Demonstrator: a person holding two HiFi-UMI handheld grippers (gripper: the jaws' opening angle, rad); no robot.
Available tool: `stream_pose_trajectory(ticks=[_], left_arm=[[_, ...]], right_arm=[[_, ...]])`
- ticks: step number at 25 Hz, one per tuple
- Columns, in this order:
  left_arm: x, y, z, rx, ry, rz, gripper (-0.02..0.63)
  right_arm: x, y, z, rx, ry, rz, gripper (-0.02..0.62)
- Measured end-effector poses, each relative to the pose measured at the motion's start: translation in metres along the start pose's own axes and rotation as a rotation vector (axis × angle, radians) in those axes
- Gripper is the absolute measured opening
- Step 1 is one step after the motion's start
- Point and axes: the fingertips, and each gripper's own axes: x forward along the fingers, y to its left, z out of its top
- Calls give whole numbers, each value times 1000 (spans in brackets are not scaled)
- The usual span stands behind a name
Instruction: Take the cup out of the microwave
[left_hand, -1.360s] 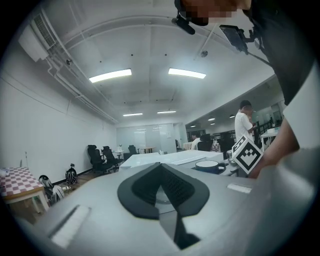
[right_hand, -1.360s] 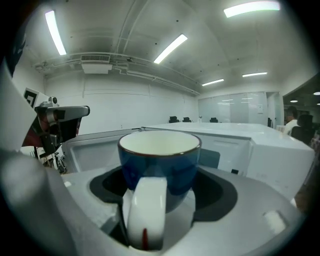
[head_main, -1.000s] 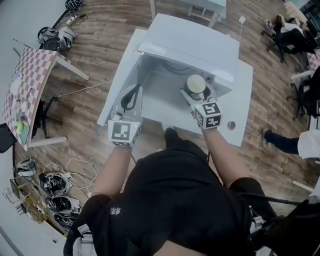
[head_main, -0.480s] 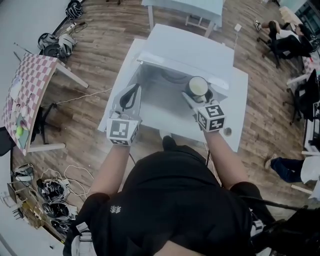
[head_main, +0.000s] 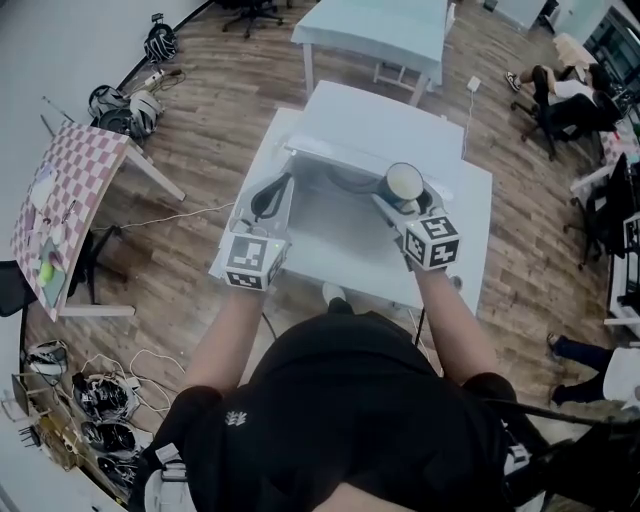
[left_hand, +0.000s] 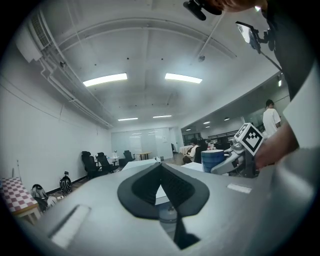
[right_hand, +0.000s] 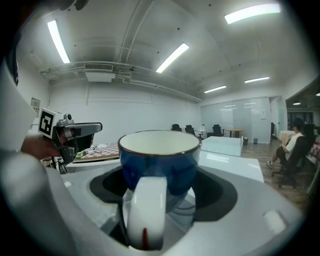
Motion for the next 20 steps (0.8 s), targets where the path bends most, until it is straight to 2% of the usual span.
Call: stream_pose_trajectory(ticks=[12, 20], left_arm=[[-11, 23, 29, 30, -24, 28, 6], [-10, 21, 33, 29, -25, 23, 6]], right_arm=[[-5, 2, 55, -12, -44, -5, 387], [-15, 0, 71, -10, -72, -6, 387]])
